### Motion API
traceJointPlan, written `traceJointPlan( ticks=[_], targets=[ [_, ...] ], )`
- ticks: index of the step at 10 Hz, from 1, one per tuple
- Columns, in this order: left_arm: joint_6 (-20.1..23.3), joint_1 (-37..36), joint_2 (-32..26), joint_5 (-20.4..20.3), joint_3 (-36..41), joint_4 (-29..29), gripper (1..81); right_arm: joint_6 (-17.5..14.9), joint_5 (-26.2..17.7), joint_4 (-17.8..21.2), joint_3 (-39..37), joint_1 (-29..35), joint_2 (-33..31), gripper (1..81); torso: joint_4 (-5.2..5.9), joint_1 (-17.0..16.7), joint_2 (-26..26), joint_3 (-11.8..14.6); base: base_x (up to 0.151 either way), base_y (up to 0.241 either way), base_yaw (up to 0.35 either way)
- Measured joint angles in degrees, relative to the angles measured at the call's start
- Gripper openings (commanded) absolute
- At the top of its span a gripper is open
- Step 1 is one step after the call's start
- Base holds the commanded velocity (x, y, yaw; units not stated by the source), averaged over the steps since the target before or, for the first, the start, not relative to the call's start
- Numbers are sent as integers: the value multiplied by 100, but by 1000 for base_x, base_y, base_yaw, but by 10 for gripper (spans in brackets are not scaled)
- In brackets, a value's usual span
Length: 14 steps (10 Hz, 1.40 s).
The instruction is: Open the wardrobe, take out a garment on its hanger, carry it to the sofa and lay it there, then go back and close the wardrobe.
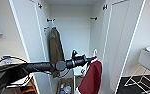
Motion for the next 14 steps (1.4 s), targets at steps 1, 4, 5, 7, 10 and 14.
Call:
traceJointPlan(
  ticks=[1, 4, 5, 7, 10, 14],
  targets=[
    [2, 143, -99, -5, 9, 30, 10, -2, 0, 0, 0, 2, 0, 811, 0, 0, 0, 0, 0, 0, 0],
    [2, 375, -328, -11, 308, 247, 10, 0, 13, 1, 0, 0, 0, 811, 0, 0, 0, 0, 0, 0, 0],
    [2, 433, -406, -11, 358, 282, 10, 0, 22, 1, 0, 0, 0, 811, 0, 0, 0, 0, 0, 0, 0],
    [2, 606, -521, -24, 410, 339, 10, 0, 32, 0, 0, 2, 0, 811, 0, 0, 0, 0, 0, 0, 0],
    [2, 862, -549, -18, 490, 483, 10, -2, 52, 0, 0, 5, 0, 811, 0, 0, 0, 0, 0, 0, 0],
    [2, 901, -549, -24, 558, 562, 10, 0, 52, -2, 0, 33, 0, 811, 0, 0, 0, 2, 0, 0, 0]
  ],
)
